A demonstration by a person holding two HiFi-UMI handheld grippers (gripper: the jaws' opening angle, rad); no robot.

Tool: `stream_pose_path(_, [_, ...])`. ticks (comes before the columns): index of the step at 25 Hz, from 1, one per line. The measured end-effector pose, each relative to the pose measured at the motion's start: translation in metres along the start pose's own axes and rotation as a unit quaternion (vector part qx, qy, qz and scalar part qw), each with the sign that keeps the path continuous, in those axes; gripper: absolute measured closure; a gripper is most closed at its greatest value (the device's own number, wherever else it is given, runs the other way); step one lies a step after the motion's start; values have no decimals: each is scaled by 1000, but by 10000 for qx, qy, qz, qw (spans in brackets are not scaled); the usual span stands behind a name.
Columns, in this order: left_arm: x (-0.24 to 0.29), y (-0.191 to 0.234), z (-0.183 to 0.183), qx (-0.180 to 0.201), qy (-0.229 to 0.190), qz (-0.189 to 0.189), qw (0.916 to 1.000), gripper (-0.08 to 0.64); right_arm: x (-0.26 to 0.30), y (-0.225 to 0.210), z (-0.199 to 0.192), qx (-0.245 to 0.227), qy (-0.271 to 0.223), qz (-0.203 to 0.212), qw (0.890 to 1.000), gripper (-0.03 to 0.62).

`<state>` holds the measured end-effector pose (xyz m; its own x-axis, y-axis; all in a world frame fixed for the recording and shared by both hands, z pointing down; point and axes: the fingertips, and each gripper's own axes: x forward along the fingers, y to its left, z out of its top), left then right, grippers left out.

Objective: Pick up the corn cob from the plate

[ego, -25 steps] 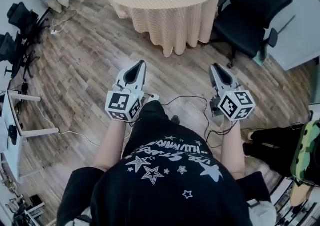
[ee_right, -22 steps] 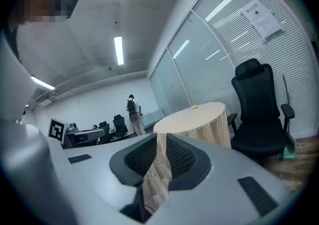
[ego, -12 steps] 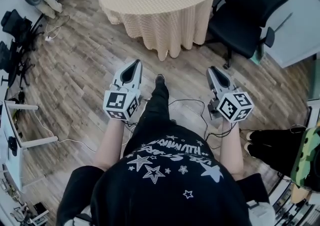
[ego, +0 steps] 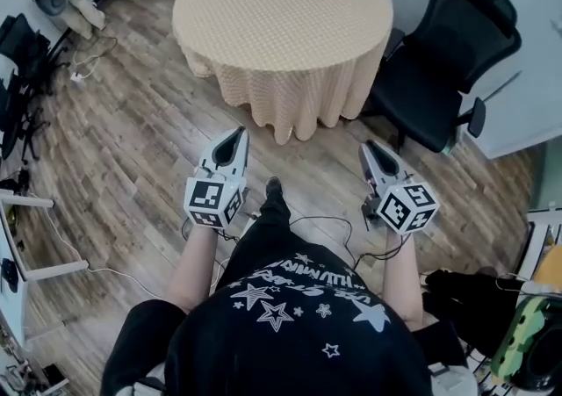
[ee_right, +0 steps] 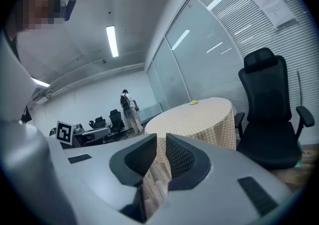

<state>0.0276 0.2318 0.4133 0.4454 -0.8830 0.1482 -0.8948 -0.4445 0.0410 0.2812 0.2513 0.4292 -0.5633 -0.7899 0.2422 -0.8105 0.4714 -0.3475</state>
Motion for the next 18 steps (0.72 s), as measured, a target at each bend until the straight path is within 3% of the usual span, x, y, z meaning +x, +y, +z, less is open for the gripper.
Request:
stream_pose_path(10, [103,106,29,-172,29,-60,9998,554,134,-20,61,-74,219,-59,9997,538])
stream_pose_path(18, [141,181,34,-241,9,111,9996,554,224,-13,97,-189,234,43,9995,537])
